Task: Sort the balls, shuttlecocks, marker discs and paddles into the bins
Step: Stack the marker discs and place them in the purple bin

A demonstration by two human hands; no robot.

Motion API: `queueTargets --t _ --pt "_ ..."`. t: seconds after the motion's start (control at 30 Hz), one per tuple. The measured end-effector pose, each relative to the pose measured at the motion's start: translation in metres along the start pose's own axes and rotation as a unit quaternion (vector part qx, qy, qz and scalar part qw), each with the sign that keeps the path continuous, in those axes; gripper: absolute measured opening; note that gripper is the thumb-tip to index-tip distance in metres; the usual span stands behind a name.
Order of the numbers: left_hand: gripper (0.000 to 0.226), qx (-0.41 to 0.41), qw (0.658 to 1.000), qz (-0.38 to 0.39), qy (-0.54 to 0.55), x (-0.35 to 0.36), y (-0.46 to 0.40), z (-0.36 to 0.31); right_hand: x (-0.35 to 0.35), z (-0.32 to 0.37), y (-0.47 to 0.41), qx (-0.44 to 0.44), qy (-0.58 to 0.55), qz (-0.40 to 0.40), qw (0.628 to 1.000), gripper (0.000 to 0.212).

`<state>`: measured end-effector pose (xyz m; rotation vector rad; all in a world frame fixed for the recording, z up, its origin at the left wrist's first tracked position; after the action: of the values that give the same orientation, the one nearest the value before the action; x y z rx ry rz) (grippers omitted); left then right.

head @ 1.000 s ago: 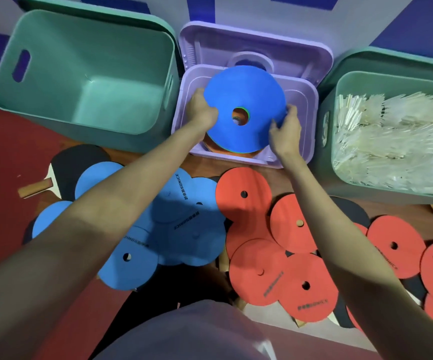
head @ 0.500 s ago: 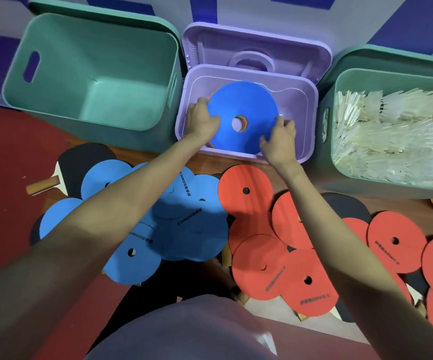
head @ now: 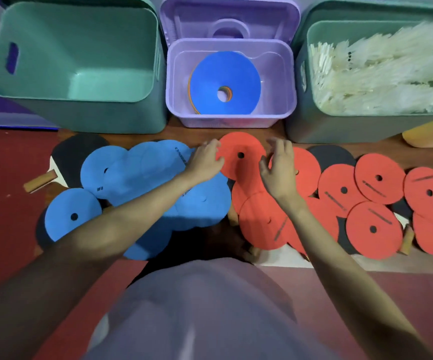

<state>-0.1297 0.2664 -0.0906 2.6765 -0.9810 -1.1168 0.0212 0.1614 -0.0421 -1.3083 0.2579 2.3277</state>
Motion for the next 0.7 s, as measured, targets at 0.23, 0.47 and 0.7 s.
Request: queueTargets --t 0.23,0.47,0.7 --pt "0.069 -0.085 0.989 0.063 -0.106 0.034 -0.021 0.008 0.023 -0.064 0.051 0.142 0.107 0.116 0.977 0.055" --pt "0.081 -0.155 0.986 0.036 -0.055 0.046 -0.041 -0.005 0.018 -0.098 0.058 0.204 0.125 0.132 0.962 0.067" --pt "0.075 -0.081 0.994 -0.069 0.001 0.036 -0.037 -0.029 0.029 -0.107 0.052 0.188 0.171 0.165 0.953 0.079"
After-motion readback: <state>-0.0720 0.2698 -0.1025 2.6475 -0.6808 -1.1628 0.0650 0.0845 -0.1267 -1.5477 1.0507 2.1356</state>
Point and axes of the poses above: each hand's wrist, its own y-axis away from the middle knuckle, its own x-axis out of the palm, z = x × y, the point moved 7 cm from there along -y, towards the middle knuckle, and after that the axes turned 8 degrees about y, right-handed, at the moved point
